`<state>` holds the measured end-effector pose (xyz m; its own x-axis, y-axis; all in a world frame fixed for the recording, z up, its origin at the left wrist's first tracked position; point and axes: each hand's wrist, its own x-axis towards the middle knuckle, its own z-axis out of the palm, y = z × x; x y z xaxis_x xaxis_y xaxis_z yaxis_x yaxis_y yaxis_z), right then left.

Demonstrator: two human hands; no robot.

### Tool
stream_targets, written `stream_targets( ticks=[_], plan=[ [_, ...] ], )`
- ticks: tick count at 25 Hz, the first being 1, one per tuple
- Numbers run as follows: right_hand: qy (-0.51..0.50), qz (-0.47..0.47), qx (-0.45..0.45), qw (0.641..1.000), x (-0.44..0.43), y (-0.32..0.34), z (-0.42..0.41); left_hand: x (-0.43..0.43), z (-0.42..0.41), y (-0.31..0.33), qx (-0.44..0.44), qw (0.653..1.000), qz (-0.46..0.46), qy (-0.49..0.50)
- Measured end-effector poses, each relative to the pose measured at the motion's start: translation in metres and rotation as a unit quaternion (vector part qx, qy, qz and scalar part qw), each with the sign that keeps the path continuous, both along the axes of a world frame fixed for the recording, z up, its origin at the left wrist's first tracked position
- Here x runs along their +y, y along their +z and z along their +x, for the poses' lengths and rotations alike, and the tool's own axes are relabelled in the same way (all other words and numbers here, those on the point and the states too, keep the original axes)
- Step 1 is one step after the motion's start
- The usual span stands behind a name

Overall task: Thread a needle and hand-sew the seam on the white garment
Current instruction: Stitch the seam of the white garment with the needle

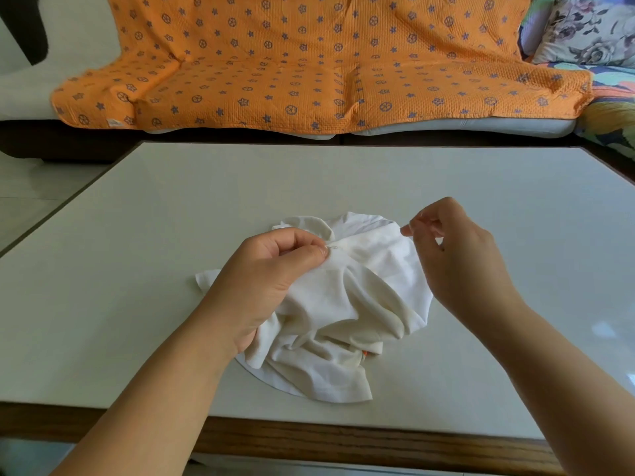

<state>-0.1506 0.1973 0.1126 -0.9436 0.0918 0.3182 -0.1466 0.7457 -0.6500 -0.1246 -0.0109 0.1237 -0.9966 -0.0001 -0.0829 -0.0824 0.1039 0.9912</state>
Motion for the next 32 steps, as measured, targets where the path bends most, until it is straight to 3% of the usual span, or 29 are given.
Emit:
stream_targets(
  ticks=[3, 7, 12, 32],
  plan=[
    [0.049, -0.137, -0.023, 0.989, -0.006, 0.011, 0.005, -0.001, 0.001, 0.001, -0.003, 1.0, 0.003, -0.013],
    [0.175, -0.264, -0.127, 0.94, -0.012, 0.019, 0.011, -0.001, 0.003, 0.003, 0.001, 0.999, -0.001, -0.049],
    [0.228, -0.253, -0.173, 0.924, -0.012, 0.017, 0.011, -0.001, 0.004, 0.006, 0.009, 0.997, -0.004, -0.082],
    [0.203, -0.315, -0.125, 0.919, -0.007, 0.023, 0.011, -0.003, 0.004, 0.006, 0.026, 0.996, -0.008, -0.088]
  ],
)
